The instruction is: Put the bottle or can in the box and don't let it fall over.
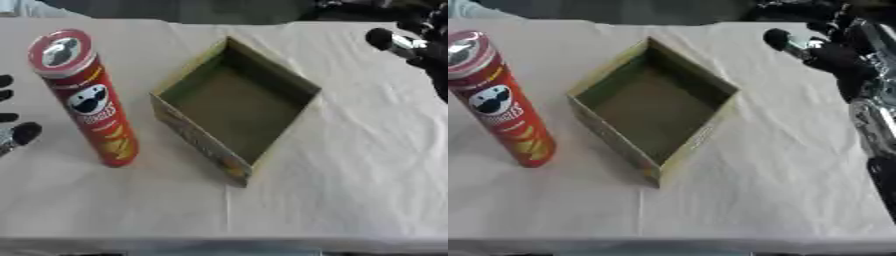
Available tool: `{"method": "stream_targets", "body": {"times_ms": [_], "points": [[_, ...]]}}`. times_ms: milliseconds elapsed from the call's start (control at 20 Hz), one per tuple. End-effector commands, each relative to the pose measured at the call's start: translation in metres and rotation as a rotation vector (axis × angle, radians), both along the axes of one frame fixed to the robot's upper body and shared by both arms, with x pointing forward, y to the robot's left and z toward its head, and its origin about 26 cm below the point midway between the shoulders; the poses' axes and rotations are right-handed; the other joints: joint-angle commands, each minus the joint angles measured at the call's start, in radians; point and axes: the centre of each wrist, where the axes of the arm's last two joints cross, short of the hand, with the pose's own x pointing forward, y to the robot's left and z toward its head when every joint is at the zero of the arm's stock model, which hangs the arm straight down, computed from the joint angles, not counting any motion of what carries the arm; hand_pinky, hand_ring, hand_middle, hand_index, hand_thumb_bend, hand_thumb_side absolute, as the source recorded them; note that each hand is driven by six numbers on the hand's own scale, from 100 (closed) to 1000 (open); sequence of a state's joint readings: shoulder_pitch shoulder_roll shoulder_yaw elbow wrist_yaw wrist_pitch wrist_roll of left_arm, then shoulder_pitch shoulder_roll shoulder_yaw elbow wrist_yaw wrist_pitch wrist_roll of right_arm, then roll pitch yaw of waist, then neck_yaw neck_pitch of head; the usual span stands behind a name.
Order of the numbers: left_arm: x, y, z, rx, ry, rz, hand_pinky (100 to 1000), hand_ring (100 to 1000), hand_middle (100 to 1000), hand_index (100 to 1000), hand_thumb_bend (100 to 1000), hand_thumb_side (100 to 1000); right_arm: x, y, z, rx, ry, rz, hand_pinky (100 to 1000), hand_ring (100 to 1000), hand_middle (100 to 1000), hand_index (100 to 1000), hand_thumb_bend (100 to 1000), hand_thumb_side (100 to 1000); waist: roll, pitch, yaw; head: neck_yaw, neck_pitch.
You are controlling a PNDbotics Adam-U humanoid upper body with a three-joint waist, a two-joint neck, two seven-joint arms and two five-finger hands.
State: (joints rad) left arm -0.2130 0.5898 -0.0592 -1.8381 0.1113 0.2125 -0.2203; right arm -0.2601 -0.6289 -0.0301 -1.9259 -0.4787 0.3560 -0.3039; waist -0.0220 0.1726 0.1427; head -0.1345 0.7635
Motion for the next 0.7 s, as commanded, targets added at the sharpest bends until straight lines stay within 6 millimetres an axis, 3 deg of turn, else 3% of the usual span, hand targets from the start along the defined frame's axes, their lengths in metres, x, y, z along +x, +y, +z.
{"method": "stream_targets", "body": {"times_ms": [50, 700], "points": [[0.003, -0.003, 0.008, 0.025, -0.015, -0.016, 870, 1000, 994, 944, 668, 403, -0.001, -0.002, 0.01, -0.023, -0.026, -0.003, 972, 948, 950, 1000, 820, 221, 0.002, -0.018, -0.001, 0.002, 0.004], [0.015, -0.022, 0.005, 0.02, 0.0, -0.033, 859, 1000, 987, 949, 712, 391, 0.0, -0.001, 0.009, -0.018, -0.021, 0.007, 971, 946, 942, 1000, 849, 245, 0.002, -0.02, -0.002, 0.007, -0.001]]}}
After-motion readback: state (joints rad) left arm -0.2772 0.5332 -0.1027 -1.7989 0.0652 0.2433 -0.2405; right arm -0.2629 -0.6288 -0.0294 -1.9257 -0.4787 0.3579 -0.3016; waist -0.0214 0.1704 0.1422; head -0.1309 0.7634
